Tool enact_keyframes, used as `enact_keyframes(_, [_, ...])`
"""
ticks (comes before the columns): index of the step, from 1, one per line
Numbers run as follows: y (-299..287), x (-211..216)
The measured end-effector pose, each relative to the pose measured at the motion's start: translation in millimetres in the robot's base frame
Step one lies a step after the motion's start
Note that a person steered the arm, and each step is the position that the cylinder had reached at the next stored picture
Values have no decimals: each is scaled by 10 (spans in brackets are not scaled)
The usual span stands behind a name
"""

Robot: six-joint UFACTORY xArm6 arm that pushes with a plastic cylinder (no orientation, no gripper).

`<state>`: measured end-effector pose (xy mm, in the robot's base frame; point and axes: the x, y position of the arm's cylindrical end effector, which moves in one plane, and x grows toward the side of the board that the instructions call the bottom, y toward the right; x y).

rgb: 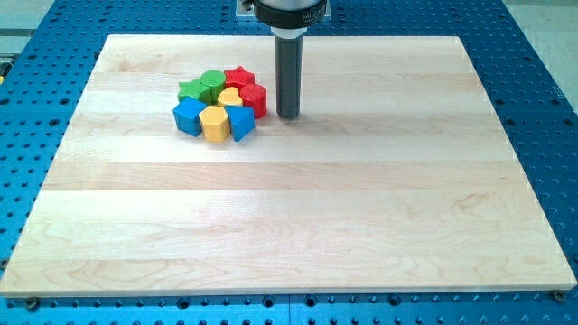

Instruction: Move the arm to the bottom right of the blue triangle

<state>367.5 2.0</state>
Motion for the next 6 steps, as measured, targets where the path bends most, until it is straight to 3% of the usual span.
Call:
enact_keyframes(3, [-25,9])
enact_keyframes(5, [-300,962])
enact_keyframes(6, [-620,1159])
